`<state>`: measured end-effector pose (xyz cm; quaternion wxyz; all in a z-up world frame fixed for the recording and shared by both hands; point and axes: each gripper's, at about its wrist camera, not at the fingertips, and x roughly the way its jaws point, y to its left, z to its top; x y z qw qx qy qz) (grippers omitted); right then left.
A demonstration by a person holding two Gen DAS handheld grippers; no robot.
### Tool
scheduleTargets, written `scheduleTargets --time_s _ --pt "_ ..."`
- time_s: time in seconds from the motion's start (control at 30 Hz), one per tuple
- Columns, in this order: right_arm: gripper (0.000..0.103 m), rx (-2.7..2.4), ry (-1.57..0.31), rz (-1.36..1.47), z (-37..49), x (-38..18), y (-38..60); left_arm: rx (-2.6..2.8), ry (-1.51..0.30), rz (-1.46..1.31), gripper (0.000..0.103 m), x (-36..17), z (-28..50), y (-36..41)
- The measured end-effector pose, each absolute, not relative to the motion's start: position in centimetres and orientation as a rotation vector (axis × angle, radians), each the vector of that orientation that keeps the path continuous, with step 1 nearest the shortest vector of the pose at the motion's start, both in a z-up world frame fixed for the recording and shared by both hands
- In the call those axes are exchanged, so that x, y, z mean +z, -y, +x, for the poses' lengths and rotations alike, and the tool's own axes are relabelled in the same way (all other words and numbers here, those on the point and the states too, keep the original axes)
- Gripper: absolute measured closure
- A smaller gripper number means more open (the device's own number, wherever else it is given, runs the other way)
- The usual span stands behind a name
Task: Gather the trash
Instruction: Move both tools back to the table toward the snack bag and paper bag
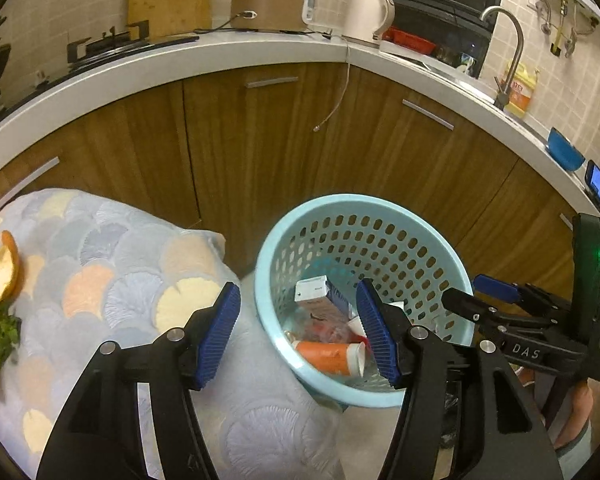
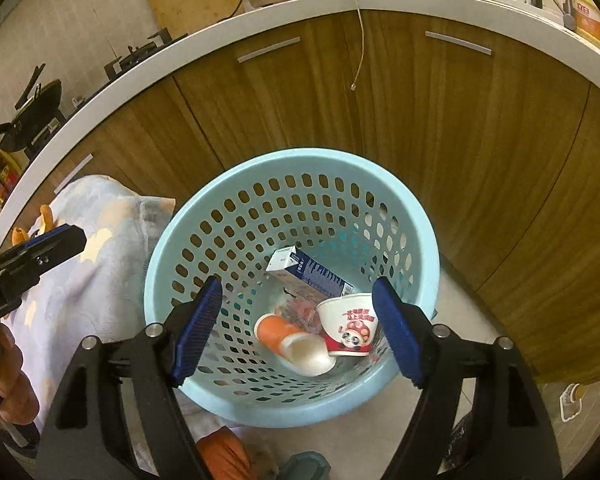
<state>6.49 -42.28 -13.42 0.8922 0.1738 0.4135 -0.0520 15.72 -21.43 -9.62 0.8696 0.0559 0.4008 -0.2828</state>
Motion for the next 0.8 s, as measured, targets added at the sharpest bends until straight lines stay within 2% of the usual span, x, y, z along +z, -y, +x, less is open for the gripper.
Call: scheduleTargets --time_s 0.27,0.57,0.8 --pt "0.03 -0.055 -0.804 0.314 6.5 -10.7 39.4 -0.569 -0.777 0.096 0.045 -7.7 13.9 18.8" --pt "0.03 0.066 -0.714 0.19 7.1 -6.1 31.3 -0.408 -0.675 -0.003 0.045 -4.7 11.4 10.0" --pt "0.039 0.174 -0.659 0.085 7.8 -4.5 23.0 -0.281 -0.611 -0.059 0.045 -2.7 9.2 2.3"
